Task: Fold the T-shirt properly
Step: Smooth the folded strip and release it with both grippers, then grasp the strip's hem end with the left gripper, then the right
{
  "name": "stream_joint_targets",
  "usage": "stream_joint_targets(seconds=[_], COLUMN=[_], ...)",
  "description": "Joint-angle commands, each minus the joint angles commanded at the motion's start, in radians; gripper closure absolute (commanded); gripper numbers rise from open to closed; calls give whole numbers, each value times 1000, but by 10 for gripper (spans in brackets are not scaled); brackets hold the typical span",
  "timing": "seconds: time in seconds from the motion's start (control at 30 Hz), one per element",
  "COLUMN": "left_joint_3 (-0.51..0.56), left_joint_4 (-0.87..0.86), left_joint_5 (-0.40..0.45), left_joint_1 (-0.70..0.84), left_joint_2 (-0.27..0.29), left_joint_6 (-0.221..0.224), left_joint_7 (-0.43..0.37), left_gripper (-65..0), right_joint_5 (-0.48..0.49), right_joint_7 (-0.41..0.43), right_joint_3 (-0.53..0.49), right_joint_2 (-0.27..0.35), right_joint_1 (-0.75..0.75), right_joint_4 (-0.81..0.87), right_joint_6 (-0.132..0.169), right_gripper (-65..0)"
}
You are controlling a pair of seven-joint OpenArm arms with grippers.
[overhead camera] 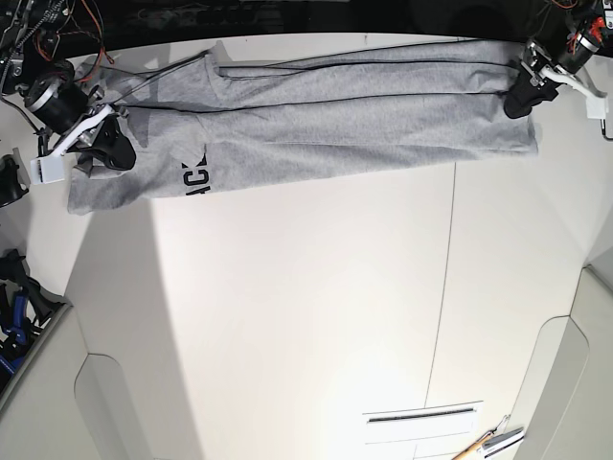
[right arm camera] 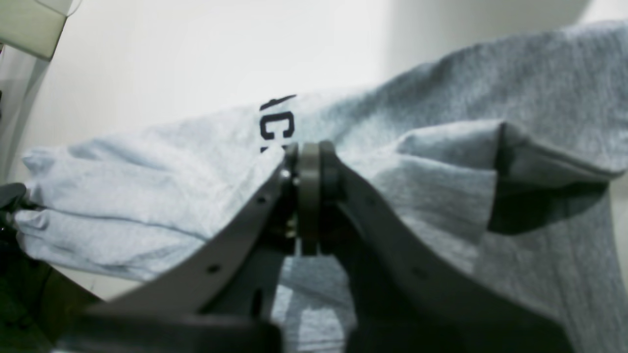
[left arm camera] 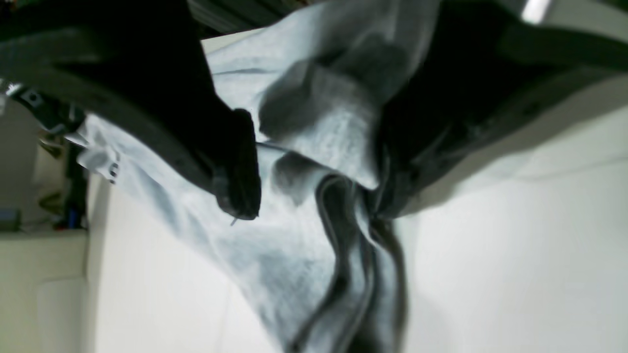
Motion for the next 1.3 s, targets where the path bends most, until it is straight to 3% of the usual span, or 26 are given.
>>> stream_joint_targets(seconds=[0.1,0.13,0.27,0.3,0.37,0.57,0.93,1.03,1.17,1.3], left_joint_3=[8,8,8,8,8,-21,-74,-74,-74,-74], left_joint_4=[0,0,1,1,10,131,192,197,211,211], left_joint_5=[2,9,53,53,53,85,291,340,390,425], left_joint_1=[-3,-6,-12,-18,-33,-79,-235,-239,-248,-285], left_joint_2=[0,0,0,0,-1,0,-26,-64,-131,-141], left_joint_6=[0,0,0,0,0,0,3,7,78,89], left_joint_7=[-1,-2,-13,-12,-12,-19,-31,-67,-93,-85], left_gripper=[-363,-332,-12,0,0,0,0,0,0,0], right_joint_5=[0,0,22,46,92,90,86,80,78,80], right_joint_7=[0,0,0,0,0,-24,-35,-50,-49,-49], right_joint_3=[0,0,0,0,0,1,2,2,3,3], right_joint_2=[0,0,0,0,0,0,3,3,3,2], right_joint_1=[0,0,3,3,3,34,102,117,116,116], right_joint_4=[0,0,0,0,0,0,0,0,0,0], right_joint_6=[0,0,0,0,0,0,0,0,0,0], right_gripper=[0,0,0,0,0,0,0,0,0,0])
